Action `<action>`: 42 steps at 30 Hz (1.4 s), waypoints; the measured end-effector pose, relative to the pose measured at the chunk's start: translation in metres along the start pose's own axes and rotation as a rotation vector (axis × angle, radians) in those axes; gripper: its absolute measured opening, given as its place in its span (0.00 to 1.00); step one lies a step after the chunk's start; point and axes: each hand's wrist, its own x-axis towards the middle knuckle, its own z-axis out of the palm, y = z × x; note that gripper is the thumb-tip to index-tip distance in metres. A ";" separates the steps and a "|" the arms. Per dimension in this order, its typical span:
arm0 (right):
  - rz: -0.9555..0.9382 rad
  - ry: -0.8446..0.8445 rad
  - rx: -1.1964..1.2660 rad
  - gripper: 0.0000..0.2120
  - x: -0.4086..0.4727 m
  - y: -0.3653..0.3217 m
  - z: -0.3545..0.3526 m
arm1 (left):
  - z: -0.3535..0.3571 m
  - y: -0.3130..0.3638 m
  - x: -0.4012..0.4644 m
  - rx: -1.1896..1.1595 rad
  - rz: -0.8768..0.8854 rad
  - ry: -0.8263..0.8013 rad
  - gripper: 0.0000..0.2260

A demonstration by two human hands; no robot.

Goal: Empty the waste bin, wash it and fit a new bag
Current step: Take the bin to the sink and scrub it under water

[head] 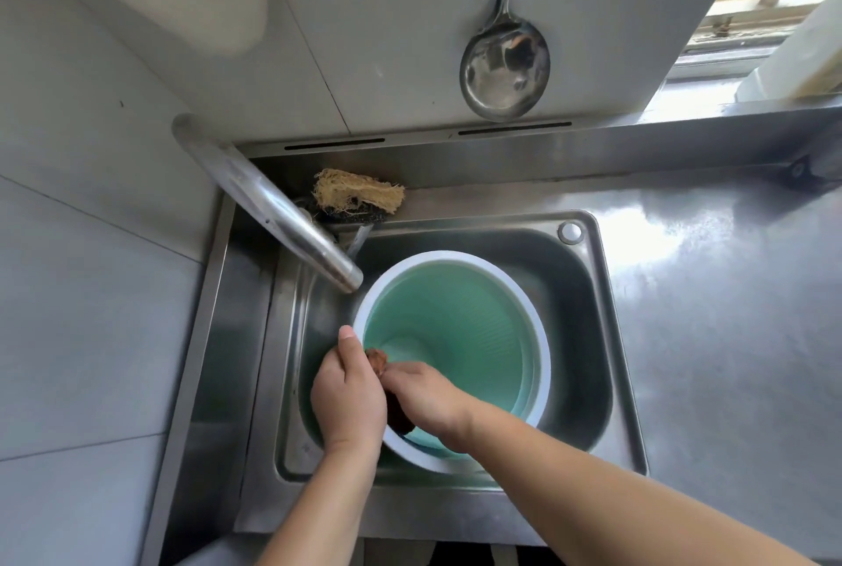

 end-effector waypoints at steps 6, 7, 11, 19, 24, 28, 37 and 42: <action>0.081 -0.214 -0.706 0.18 -0.018 0.014 -0.032 | 0.005 0.008 -0.004 0.130 0.157 0.019 0.25; 0.085 -0.251 -0.818 0.18 -0.020 0.015 -0.038 | 0.006 0.011 -0.003 0.153 0.184 0.000 0.25; 0.100 -0.361 -1.201 0.22 -0.030 0.019 -0.060 | 0.011 0.020 0.002 0.230 0.266 -0.063 0.25; -0.022 -0.409 -1.901 0.24 -0.036 0.011 -0.121 | 0.028 0.037 0.011 0.289 0.331 -0.126 0.26; -0.208 -0.308 -2.195 0.21 -0.023 -0.008 -0.155 | 0.035 0.041 0.016 0.301 0.315 -0.133 0.26; -0.659 0.025 -2.301 0.15 -0.001 -0.023 -0.165 | 0.036 0.042 0.018 0.294 0.308 -0.146 0.25; -0.958 -0.030 -2.168 0.14 0.028 -0.030 -0.172 | 0.036 0.041 0.014 0.253 0.301 -0.130 0.26; -0.169 -0.213 -2.107 0.24 0.018 0.015 -0.148 | 0.040 0.042 0.002 0.223 0.315 -0.143 0.28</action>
